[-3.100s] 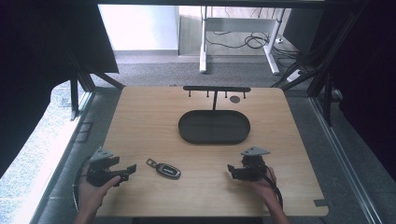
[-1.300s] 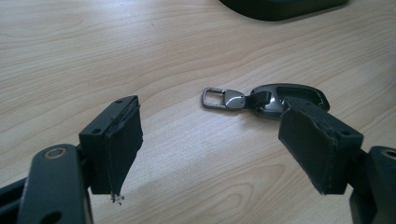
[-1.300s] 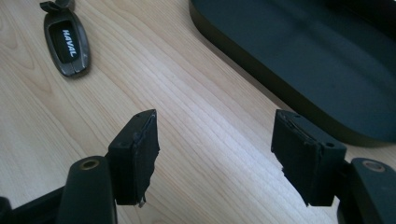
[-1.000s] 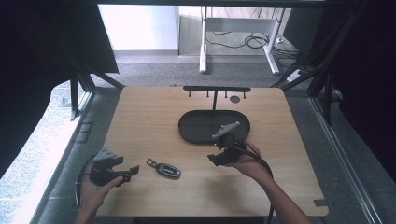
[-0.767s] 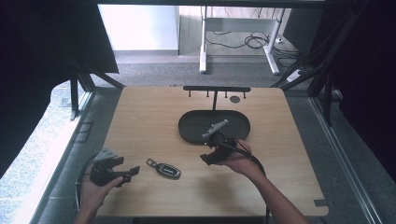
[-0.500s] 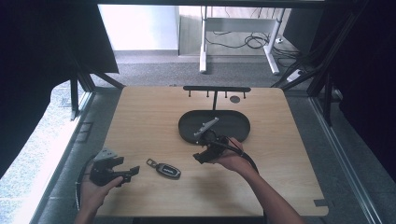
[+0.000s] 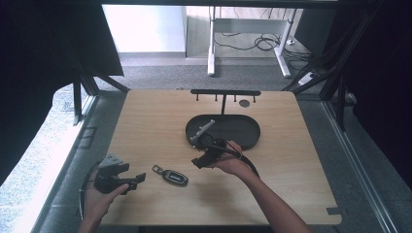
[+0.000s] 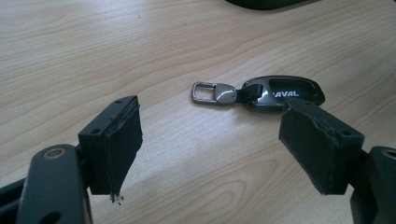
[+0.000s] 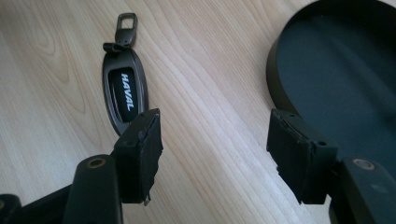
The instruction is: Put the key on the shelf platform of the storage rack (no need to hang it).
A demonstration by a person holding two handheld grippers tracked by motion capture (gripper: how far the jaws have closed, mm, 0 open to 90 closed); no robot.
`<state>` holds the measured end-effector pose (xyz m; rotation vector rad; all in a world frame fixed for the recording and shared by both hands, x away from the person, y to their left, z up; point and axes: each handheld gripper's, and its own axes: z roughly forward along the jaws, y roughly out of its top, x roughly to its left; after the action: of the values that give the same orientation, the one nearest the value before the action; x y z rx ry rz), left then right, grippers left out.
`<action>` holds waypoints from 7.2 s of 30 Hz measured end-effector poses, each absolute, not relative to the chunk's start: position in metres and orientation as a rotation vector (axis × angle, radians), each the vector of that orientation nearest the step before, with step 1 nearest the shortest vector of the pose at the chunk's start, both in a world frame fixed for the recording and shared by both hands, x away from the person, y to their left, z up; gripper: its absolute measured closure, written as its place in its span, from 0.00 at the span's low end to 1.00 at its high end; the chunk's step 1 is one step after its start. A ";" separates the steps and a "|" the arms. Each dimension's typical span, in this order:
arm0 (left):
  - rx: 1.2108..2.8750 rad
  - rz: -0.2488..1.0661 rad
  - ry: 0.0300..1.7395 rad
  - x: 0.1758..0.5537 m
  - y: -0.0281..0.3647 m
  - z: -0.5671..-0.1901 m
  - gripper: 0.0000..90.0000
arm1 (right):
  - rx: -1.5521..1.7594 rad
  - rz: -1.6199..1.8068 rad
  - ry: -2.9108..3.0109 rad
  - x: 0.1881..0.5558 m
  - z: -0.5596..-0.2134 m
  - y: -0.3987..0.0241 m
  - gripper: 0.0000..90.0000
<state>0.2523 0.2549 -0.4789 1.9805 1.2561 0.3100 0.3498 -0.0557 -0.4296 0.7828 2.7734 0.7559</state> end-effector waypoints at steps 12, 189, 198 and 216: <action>1.983 0.307 1.251 0.253 0.252 -0.481 0.24 | 0.717 0.736 2.829 0.352 -0.430 -0.020 0.40; 2.004 0.304 1.242 0.254 0.243 -0.485 0.24 | 0.842 0.791 2.762 0.394 -0.395 -0.074 0.54; 2.009 0.295 1.241 0.254 0.241 -0.485 0.24 | 0.882 0.816 2.742 0.400 -0.394 -0.083 0.54; 2.008 0.293 1.240 0.254 0.242 -0.485 0.24 | 0.990 0.780 2.705 0.429 -0.410 -0.099 0.54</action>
<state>0.2543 0.2417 -0.4848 2.0082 1.2404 0.2934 0.4291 -0.0988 -0.4100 0.9896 2.7055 0.7799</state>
